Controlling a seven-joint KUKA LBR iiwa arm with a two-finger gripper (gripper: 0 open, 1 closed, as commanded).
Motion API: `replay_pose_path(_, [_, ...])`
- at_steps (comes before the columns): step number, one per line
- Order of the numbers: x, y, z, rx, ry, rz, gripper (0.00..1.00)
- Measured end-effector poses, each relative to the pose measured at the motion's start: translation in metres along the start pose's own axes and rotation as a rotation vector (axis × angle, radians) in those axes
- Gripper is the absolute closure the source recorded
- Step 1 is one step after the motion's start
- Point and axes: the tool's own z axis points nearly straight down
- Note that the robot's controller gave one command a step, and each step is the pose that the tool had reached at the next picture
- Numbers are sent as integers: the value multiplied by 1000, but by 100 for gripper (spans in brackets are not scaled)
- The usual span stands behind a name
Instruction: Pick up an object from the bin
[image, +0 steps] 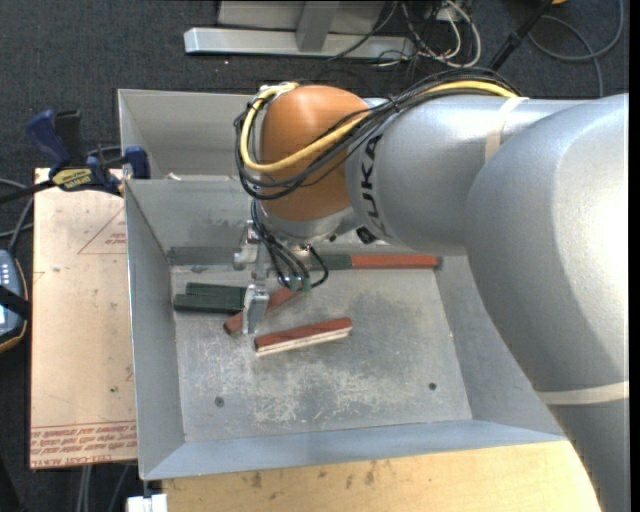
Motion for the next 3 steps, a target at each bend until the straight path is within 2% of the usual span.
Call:
replay_pose_path(1, [-2, -1, -5, -1, -7, 3, 0])
replay_pose_path(2, [15, -20, 60, -14, -35, 141, 100])
replay_pose_path(3, [15, -20, 60, -14, -35, 142, 100])
